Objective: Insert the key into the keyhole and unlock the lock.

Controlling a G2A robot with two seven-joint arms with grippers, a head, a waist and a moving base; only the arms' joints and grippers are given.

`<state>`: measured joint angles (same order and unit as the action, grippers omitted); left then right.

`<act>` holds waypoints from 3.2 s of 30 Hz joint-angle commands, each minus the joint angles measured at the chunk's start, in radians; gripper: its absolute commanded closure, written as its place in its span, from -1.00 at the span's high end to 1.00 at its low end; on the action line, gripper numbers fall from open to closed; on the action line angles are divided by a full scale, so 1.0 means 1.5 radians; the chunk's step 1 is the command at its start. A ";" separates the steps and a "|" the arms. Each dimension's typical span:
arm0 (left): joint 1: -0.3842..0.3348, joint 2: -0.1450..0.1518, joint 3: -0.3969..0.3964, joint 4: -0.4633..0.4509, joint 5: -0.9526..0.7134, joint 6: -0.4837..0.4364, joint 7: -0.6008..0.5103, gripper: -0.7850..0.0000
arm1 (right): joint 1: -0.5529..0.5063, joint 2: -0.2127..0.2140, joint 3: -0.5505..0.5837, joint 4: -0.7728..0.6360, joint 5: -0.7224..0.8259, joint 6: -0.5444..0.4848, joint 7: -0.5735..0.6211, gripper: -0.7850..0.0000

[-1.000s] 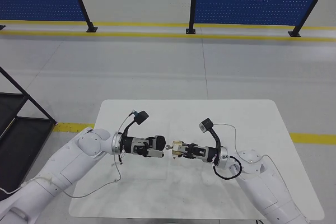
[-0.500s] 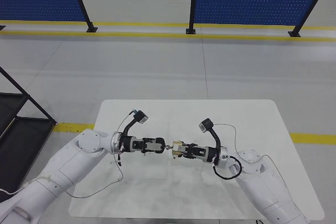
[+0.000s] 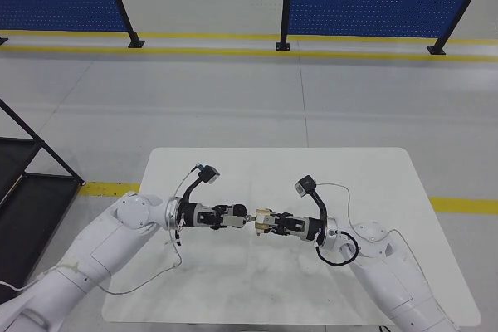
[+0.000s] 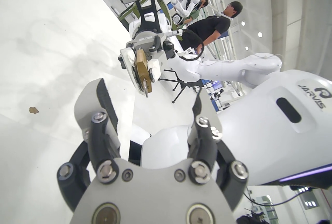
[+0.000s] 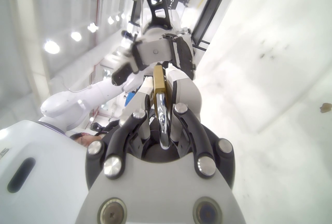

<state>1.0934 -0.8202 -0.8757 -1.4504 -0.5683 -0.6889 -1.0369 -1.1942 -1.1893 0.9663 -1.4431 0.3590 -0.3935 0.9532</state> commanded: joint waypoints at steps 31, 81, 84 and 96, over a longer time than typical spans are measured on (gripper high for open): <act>0.105 0.015 -0.107 -0.123 0.117 0.100 0.069 -0.76 | 0.000 0.000 0.000 0.000 0.000 0.000 0.000 -1.00; 0.079 -0.019 -0.110 -0.081 0.176 0.045 0.049 -1.00 | 0.000 0.000 0.000 0.000 0.000 0.000 0.000 -1.00; 0.082 -0.019 -0.113 -0.084 0.202 0.030 0.062 -1.00 | 0.000 0.000 0.000 0.000 0.000 0.000 0.000 -1.00; 0.101 -0.021 -0.128 -0.099 0.285 -0.039 0.112 -1.00 | 0.000 0.000 0.000 0.000 0.000 0.000 0.000 -1.00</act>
<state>1.2426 -0.8520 -1.0654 -1.5996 -0.1475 -0.7414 -0.8746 -1.1942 -1.1893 0.9663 -1.4431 0.3590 -0.3935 0.9532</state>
